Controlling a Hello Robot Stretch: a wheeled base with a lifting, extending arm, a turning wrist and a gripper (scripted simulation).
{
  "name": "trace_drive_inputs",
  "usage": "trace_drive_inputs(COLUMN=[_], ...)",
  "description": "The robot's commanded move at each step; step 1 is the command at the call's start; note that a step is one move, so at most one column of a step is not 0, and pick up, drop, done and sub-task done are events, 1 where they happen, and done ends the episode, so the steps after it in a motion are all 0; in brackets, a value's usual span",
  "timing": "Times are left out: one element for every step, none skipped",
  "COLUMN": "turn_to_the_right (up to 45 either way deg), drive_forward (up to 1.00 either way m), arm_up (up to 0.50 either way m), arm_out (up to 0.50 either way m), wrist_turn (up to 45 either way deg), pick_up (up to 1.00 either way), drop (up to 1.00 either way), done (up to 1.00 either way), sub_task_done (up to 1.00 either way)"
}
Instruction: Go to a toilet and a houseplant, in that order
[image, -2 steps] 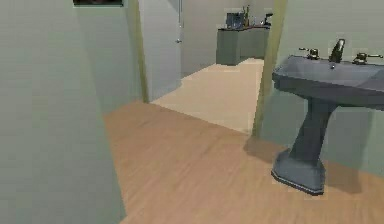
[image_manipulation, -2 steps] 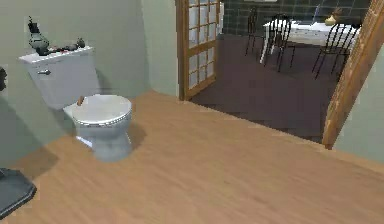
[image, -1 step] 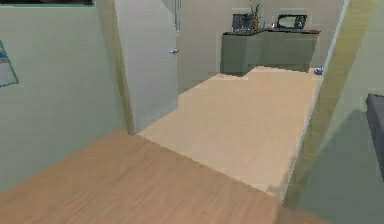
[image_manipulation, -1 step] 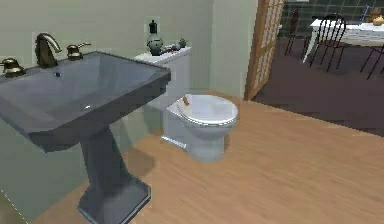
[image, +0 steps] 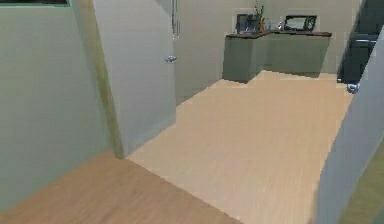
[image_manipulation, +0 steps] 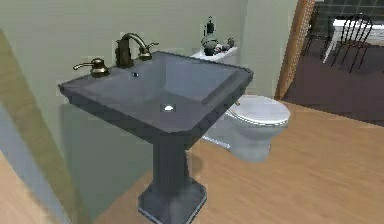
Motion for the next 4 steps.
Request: trace_drive_inputs(turn_to_the_right=[21.0,0.0,3.0,0.0], drive_forward=[0.0,1.0,0.0,0.5], arm_up=[0.0,0.0,0.0,0.0], arm_out=[0.0,0.0,0.0,0.0], wrist_turn=[0.0,0.0,0.0,0.0], pick_up=[0.0,0.0,0.0,0.0], drop=[0.0,0.0,0.0,0.0], done=[0.0,0.0,0.0,0.0], sub_task_done=[0.0,0.0,0.0,0.0])
